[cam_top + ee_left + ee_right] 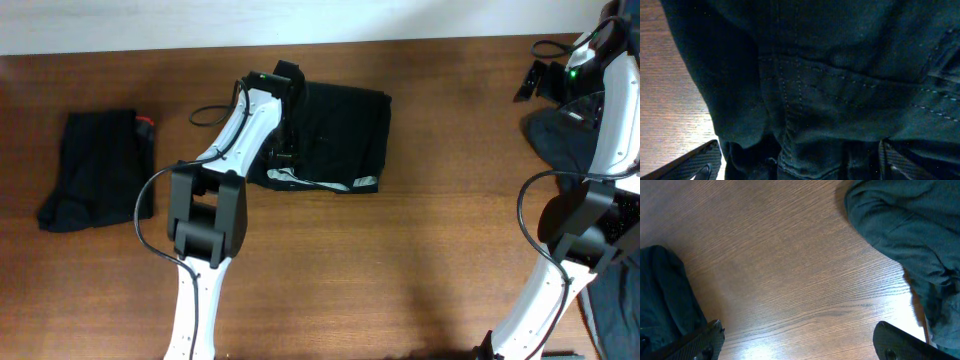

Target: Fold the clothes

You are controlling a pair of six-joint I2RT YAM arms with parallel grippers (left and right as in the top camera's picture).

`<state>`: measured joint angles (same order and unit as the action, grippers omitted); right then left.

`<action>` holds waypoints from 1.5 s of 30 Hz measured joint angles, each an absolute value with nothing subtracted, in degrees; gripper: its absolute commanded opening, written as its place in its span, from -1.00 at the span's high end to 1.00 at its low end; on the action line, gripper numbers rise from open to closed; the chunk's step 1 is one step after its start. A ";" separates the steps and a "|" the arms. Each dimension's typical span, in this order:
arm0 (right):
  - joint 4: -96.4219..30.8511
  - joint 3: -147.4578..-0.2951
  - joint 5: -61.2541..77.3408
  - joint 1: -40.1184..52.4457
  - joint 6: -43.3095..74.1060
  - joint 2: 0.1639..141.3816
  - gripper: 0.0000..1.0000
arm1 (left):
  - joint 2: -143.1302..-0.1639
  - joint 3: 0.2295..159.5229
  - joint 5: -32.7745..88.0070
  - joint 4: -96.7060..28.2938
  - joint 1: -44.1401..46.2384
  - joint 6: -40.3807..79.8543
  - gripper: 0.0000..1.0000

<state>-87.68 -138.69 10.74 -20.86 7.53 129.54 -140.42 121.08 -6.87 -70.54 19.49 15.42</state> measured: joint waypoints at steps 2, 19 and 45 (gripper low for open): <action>-87.68 -138.69 10.74 -20.86 7.51 129.54 -0.98 | -139.96 120.03 -6.87 -69.58 19.49 15.42 -0.98; -87.68 -138.69 10.74 -20.86 7.53 129.54 -0.98 | -137.14 113.84 -3.22 -64.40 18.50 16.01 -0.50; -87.68 -138.69 10.74 -20.86 7.51 129.54 -0.98 | -138.23 116.14 -0.69 -68.58 17.43 15.51 -0.59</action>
<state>-87.68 -138.69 10.74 -20.86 7.51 129.54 -138.23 116.14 -0.69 -68.58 17.43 15.51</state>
